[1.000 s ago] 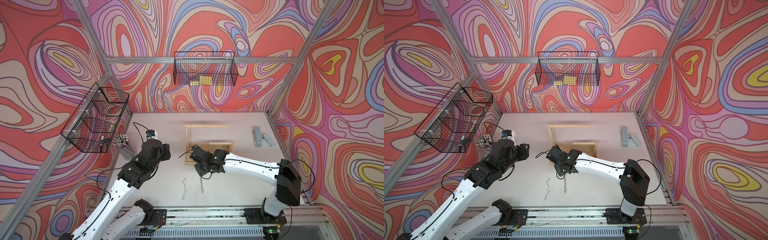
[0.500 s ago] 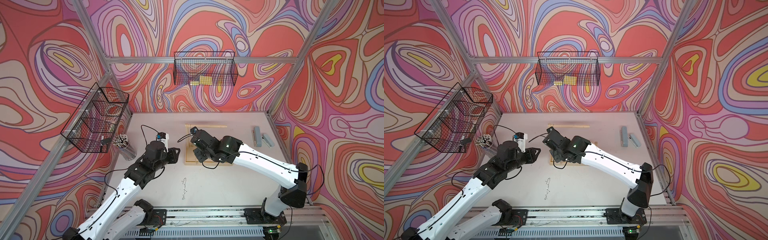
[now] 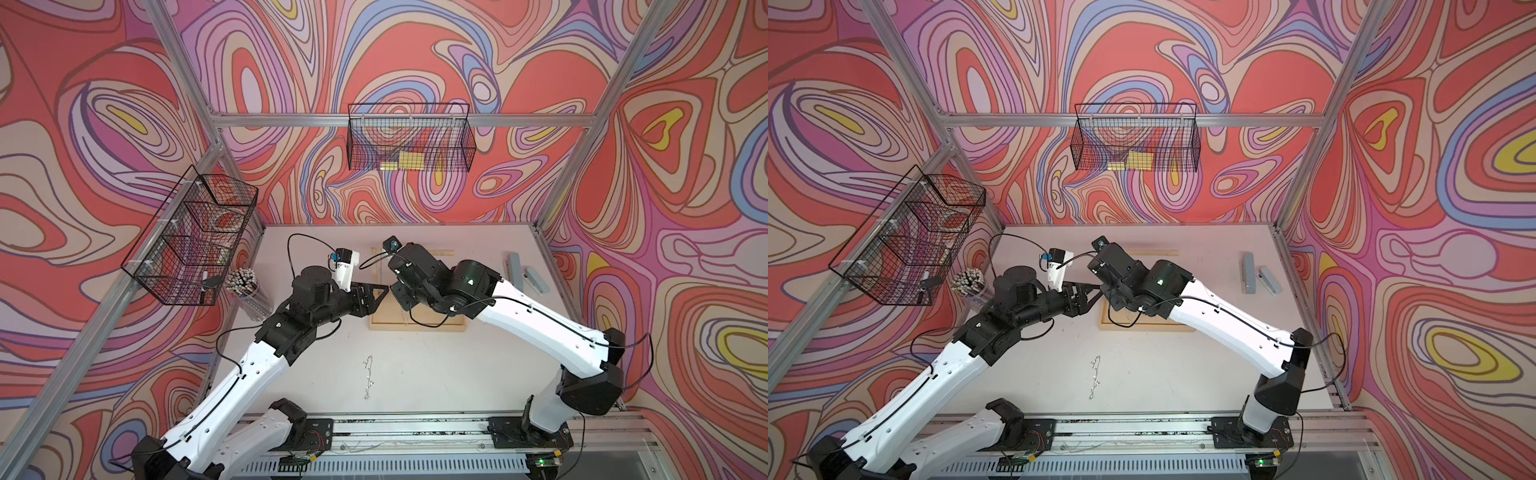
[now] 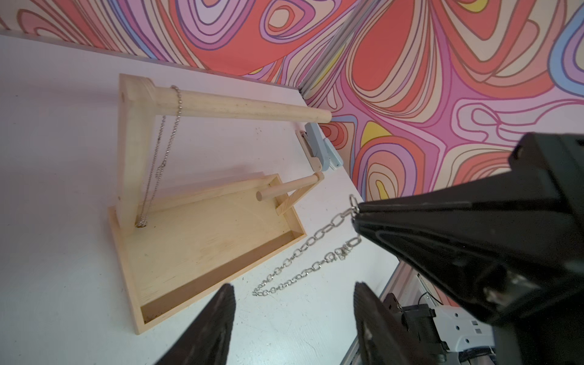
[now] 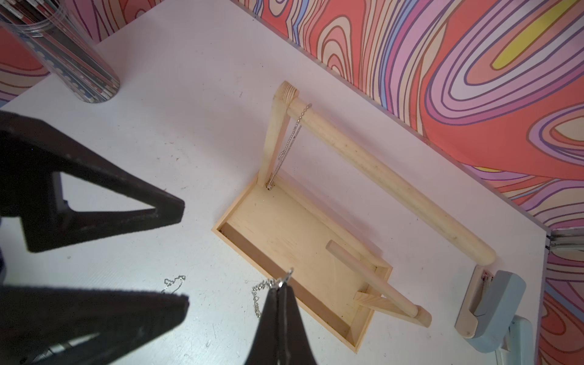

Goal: Hang the necklace on the jewelry display stand
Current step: Pick up the necklace from the center of the board.

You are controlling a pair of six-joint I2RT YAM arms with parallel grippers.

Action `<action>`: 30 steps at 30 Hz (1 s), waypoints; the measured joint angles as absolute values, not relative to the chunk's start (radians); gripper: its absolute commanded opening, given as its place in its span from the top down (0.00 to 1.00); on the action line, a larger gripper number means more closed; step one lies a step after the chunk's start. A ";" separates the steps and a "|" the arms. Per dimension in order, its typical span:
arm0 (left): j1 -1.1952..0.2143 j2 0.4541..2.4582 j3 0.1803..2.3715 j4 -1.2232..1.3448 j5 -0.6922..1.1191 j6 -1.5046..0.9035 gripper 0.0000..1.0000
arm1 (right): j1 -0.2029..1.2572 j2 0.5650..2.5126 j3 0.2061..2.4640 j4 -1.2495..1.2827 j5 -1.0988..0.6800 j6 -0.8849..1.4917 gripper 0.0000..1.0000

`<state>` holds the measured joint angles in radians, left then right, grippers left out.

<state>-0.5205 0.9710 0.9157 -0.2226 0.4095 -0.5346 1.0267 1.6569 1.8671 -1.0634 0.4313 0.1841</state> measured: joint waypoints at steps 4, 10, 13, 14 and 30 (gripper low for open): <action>-0.548 0.989 0.924 -0.208 0.425 -0.517 0.34 | 1.020 1.657 1.891 -1.061 0.430 0.170 1.00; -0.578 1.046 0.951 -0.192 0.414 -0.493 0.34 | 1.011 1.657 1.898 -1.044 0.392 0.165 1.00; -0.581 1.074 0.964 -0.174 0.397 -0.484 0.33 | 1.009 1.657 1.898 -1.039 0.369 0.165 1.00; -0.581 1.082 0.970 -0.171 0.392 -0.482 0.33 | 1.009 1.657 1.898 -1.039 0.364 0.166 1.00; -0.582 1.141 1.033 -0.138 0.404 -0.444 0.33 | 0.988 1.602 1.886 -1.017 0.355 0.165 1.00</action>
